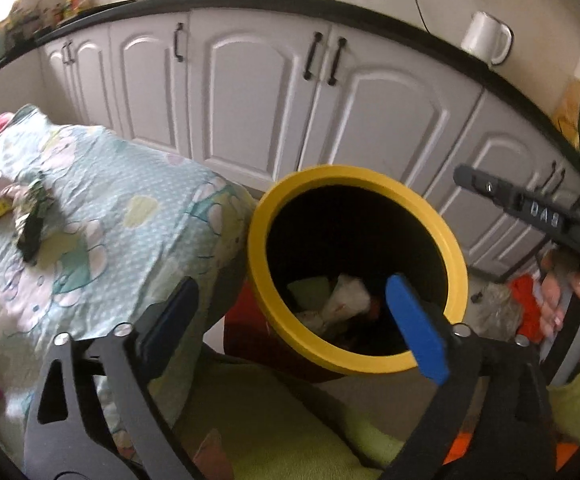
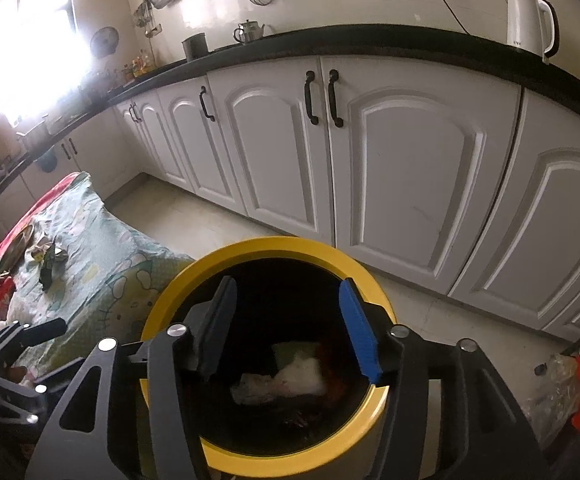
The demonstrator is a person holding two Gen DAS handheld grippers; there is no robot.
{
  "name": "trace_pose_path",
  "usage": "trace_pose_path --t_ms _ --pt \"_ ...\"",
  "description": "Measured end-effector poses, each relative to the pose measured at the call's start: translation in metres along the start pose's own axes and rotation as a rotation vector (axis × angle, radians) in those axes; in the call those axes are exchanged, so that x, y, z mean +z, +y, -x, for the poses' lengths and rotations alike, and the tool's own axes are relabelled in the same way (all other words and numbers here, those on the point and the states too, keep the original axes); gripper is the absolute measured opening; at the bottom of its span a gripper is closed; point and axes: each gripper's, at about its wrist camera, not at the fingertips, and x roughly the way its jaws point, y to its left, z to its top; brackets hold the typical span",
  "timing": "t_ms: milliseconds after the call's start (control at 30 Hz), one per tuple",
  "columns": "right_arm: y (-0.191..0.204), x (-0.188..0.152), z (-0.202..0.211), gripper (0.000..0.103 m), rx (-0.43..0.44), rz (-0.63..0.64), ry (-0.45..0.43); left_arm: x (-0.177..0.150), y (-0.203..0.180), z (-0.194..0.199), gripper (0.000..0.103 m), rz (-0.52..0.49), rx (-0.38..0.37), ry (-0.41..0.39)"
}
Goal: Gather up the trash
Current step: 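Move both tools back over the remaining items on the bed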
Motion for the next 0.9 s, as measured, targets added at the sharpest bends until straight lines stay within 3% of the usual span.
trace_pose_path --t_ms 200,900 --pt "0.015 0.003 0.012 0.069 0.014 0.024 -0.038 0.007 0.016 0.024 0.092 0.053 0.032 -0.064" --pt "0.071 0.011 0.048 0.082 0.077 0.13 -0.148 0.0 0.046 0.077 0.092 0.107 0.117 -0.196"
